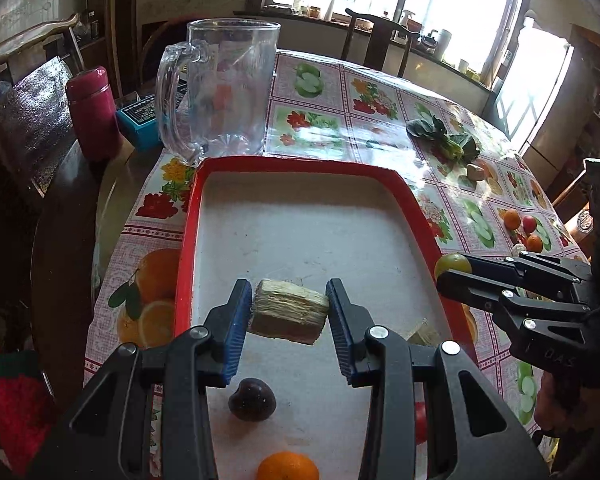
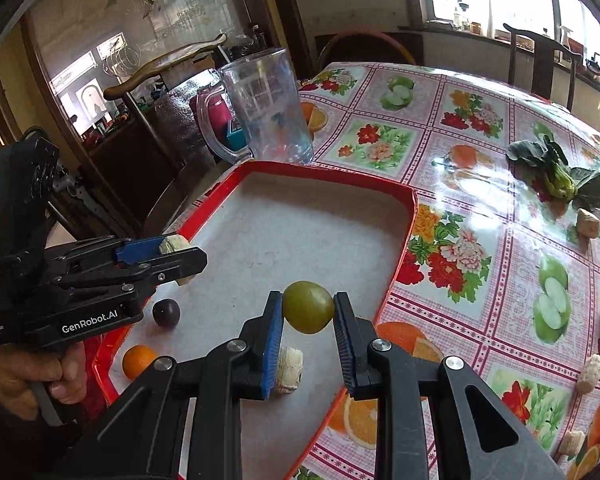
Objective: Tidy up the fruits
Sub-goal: 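Carry the beige block and green lime over the red-rimmed tray with both tools, then open the right tool to drop the lime while the left tool releases the block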
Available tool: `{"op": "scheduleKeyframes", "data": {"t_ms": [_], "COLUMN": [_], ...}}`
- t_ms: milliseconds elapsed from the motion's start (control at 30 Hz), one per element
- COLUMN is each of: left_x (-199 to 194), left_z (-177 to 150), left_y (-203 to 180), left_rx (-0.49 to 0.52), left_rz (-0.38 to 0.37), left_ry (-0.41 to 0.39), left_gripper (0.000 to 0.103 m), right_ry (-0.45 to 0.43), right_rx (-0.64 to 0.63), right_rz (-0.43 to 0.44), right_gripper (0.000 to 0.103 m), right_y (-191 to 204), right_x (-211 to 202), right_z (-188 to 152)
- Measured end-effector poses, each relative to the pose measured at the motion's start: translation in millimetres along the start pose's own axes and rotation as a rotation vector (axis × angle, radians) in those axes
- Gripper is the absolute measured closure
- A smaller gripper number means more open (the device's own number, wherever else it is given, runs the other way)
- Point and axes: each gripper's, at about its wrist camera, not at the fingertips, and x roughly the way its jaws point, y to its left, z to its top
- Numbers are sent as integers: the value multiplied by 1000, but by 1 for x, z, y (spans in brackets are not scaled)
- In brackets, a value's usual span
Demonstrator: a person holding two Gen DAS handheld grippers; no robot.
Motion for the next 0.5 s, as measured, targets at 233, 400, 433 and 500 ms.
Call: {"op": "scheduleKeyframes", "data": {"t_ms": [233,400,433,500], "left_x": [17,26,28,31], "left_z": [2,2,1,1], "left_y": [7,9,9,10], "left_rx": [-10,-15,-15,-18], "left_rz": [4,0,-1,-1], "left_ry": [37,68,73,85], "left_gripper": [67,67,67,67], "right_ry": [57,94,100,114], "right_rx": [-25,-46,-50,-58], "right_rz": [0,-7,-9,-13], "right_gripper": [77,77,77,77], "right_y": [2,4,5,6], "right_x": [28,46,48,53], "right_z": [7,8,7,6]}}
